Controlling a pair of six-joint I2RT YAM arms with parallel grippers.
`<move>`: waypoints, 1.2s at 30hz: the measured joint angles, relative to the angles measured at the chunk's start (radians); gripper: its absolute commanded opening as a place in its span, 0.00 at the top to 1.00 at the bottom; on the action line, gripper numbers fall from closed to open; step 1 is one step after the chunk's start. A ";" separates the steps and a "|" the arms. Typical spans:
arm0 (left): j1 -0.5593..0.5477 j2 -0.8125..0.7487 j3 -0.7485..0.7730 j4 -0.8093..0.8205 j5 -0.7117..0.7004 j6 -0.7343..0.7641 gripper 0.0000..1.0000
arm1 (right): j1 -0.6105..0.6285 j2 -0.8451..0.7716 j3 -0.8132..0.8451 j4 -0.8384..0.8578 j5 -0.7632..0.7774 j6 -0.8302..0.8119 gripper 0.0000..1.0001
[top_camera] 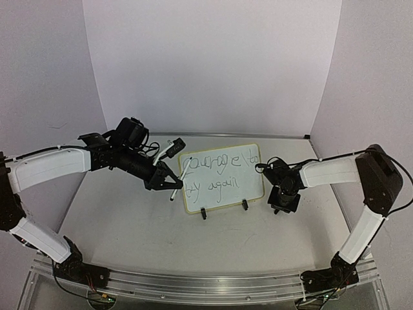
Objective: Write a sentence on the whiteboard
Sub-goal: Pick up the pen cap from the center of the board, then insert the pen cap into the whiteboard marker.
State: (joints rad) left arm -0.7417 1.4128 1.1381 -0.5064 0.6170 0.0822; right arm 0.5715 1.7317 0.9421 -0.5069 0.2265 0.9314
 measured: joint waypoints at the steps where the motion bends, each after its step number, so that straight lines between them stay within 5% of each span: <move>1: 0.000 0.000 0.000 0.000 0.000 0.000 1.00 | -0.001 0.000 0.000 0.002 0.000 0.003 0.77; 10: -0.006 0.000 0.000 0.000 0.000 0.000 1.00 | -0.013 0.015 -0.011 0.037 -0.003 0.019 0.83; 19: -0.016 0.000 -0.001 0.000 0.001 -0.001 1.00 | -0.015 0.018 -0.014 0.073 0.001 0.031 1.00; 28: -0.045 0.031 -0.001 0.050 0.047 -0.069 1.00 | -0.015 -0.037 -0.059 0.087 0.000 0.016 1.00; 36: -0.113 0.088 -0.074 0.243 0.081 -0.275 1.00 | -0.004 -0.263 -0.116 0.166 -0.058 -0.057 1.00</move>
State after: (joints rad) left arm -0.8547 1.5013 1.0640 -0.2634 0.6982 -0.1931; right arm 0.5677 1.4688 0.8263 -0.3409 0.1687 0.8744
